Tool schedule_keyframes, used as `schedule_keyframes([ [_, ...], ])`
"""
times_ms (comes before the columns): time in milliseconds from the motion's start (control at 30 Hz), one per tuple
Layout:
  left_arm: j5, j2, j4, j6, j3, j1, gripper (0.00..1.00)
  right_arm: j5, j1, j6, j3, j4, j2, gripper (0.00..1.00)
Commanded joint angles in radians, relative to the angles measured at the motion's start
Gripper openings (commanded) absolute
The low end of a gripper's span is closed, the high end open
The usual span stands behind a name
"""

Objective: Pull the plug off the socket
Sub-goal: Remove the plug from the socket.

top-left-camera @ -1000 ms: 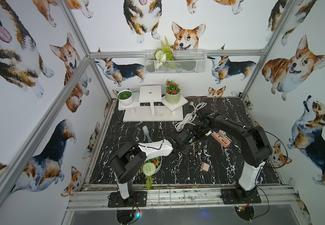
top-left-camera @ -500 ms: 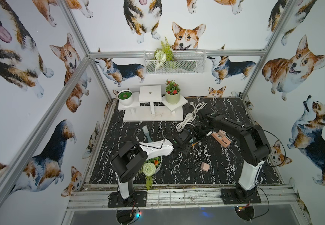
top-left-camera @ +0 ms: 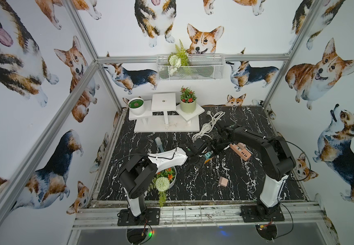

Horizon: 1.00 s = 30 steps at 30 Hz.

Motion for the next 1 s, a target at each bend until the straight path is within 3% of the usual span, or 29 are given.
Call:
schedule_keyframes([
  [0,0.021,0.007,-0.061,0.045,-0.001,0.002,0.40,0.018,0.000,-0.003,-0.004,-0.020,-0.002,0.00],
  [533,-0.019,0.082,-0.085,0.055,0.071,0.007,0.37,-0.004,0.014,0.019,-0.005,0.005,0.005,0.00],
  [967,-0.012,0.102,-0.082,0.035,-0.035,-0.003,0.34,-0.114,0.013,0.163,-0.042,0.182,-0.030,0.00],
])
